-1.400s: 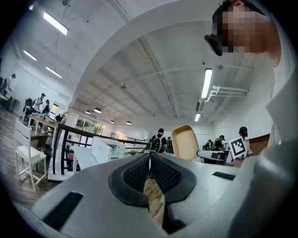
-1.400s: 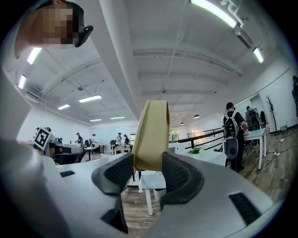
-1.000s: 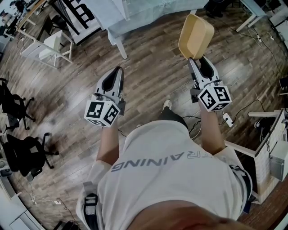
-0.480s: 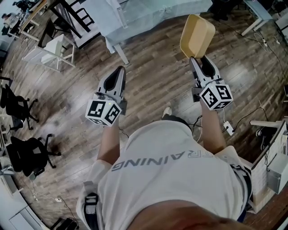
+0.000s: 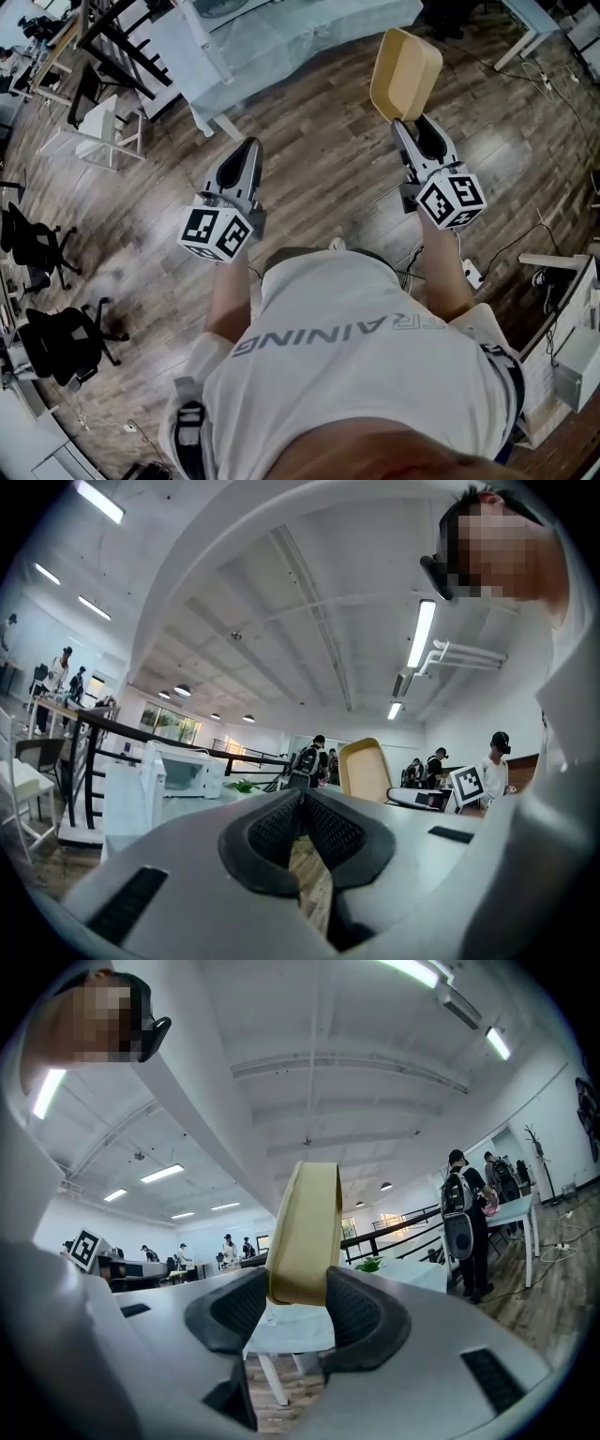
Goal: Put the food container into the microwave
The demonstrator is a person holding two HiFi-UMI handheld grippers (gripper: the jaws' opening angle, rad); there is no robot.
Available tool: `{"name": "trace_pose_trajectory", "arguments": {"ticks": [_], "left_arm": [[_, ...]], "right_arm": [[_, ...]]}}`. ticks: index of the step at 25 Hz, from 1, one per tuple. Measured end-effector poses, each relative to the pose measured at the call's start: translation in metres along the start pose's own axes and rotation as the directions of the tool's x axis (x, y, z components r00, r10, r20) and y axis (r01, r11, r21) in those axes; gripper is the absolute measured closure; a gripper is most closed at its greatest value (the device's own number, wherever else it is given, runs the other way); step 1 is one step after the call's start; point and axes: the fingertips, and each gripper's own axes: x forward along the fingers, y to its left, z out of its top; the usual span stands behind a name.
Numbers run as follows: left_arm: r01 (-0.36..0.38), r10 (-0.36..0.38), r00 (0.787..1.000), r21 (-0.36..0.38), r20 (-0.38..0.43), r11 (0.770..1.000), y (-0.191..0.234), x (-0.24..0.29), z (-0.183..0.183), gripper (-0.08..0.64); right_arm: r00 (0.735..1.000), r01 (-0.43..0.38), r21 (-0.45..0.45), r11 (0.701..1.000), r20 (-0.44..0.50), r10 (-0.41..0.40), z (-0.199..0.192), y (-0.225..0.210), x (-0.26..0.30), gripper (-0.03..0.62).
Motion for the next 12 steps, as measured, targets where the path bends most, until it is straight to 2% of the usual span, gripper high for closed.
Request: {"name": "trace_pose_trajectory", "arguments": {"ticks": [8, 12], "left_arm": [[0.078, -0.079, 0.995, -0.015, -0.055, 0.997, -0.024, 0.060, -0.020, 0.518], [0.112, -0.113, 0.991, -0.019, -0.068, 0.994, -0.029, 0.091, -0.028, 0.518]], "right_arm": [[0.999, 0.054, 0.059, 0.997, -0.004, -0.054, -0.014, -0.047, -0.014, 0.380], [0.996, 0.085, 0.059, 0.995, -0.002, -0.085, -0.018, -0.070, -0.019, 0.380]]}}
